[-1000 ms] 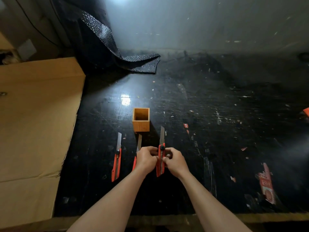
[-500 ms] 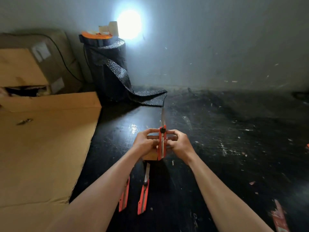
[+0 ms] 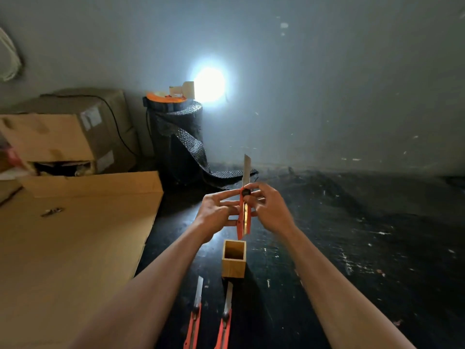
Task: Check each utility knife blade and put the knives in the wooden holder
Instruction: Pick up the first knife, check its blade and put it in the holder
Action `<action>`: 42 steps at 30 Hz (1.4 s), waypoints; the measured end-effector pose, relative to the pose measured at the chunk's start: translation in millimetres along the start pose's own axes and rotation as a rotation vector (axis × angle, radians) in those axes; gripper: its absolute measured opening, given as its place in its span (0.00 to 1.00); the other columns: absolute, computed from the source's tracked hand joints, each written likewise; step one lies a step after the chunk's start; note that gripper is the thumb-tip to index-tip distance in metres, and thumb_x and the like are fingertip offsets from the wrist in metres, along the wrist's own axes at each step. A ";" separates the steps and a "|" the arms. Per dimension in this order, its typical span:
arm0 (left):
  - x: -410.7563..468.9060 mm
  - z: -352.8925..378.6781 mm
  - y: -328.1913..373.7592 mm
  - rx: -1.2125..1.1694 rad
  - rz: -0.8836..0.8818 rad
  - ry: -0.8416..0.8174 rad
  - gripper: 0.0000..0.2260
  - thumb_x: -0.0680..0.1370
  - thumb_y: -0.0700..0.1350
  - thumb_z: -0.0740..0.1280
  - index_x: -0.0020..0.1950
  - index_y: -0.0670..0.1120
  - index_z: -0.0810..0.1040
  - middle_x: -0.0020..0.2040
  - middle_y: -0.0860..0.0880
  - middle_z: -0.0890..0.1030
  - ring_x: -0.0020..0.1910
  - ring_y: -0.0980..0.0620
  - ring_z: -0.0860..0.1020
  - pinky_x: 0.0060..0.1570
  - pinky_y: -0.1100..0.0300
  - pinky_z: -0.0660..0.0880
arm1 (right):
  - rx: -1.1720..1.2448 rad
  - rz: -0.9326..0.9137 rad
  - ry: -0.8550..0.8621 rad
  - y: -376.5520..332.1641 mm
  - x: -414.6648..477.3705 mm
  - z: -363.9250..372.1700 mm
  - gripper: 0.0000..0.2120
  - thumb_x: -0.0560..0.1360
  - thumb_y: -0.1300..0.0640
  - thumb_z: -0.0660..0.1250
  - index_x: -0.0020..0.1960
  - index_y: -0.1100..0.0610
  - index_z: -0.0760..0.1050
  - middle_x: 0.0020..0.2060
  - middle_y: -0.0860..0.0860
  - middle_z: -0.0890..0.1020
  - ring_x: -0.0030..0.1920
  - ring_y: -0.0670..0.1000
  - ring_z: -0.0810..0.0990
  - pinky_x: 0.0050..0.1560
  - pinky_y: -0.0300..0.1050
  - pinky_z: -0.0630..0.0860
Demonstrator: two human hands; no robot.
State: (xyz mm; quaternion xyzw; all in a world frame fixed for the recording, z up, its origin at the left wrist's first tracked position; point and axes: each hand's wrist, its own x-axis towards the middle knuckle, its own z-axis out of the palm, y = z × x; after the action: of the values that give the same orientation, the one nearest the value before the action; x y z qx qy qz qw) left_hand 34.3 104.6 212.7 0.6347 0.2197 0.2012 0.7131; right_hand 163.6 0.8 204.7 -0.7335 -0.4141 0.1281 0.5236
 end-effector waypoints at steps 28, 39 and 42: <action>33.8 -11.2 15.2 0.008 0.023 0.126 0.20 0.77 0.27 0.69 0.66 0.41 0.81 0.49 0.43 0.88 0.42 0.47 0.89 0.35 0.55 0.84 | -0.101 0.016 -0.067 12.6 -12.9 14.4 0.13 0.79 0.61 0.69 0.63 0.53 0.77 0.58 0.51 0.84 0.56 0.52 0.83 0.53 0.44 0.83; 33.1 -12.6 22.7 0.011 0.072 0.109 0.21 0.77 0.26 0.68 0.69 0.40 0.79 0.47 0.46 0.88 0.39 0.49 0.89 0.33 0.57 0.83 | -0.145 -0.023 0.013 1.0 -14.3 21.1 0.13 0.78 0.54 0.71 0.60 0.45 0.73 0.51 0.38 0.78 0.44 0.36 0.77 0.48 0.29 0.74; 32.5 -12.5 24.2 0.022 0.079 0.102 0.22 0.77 0.26 0.68 0.69 0.40 0.78 0.46 0.48 0.87 0.38 0.51 0.88 0.32 0.59 0.82 | -0.166 -0.029 0.029 0.0 -13.3 19.8 0.10 0.78 0.56 0.71 0.57 0.47 0.75 0.51 0.40 0.78 0.45 0.38 0.78 0.47 0.29 0.75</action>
State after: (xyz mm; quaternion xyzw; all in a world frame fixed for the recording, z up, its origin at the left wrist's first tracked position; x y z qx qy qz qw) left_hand 53.8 135.9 233.7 0.6398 0.2325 0.2588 0.6853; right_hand 142.9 4.0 193.2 -0.7701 -0.4260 0.0750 0.4689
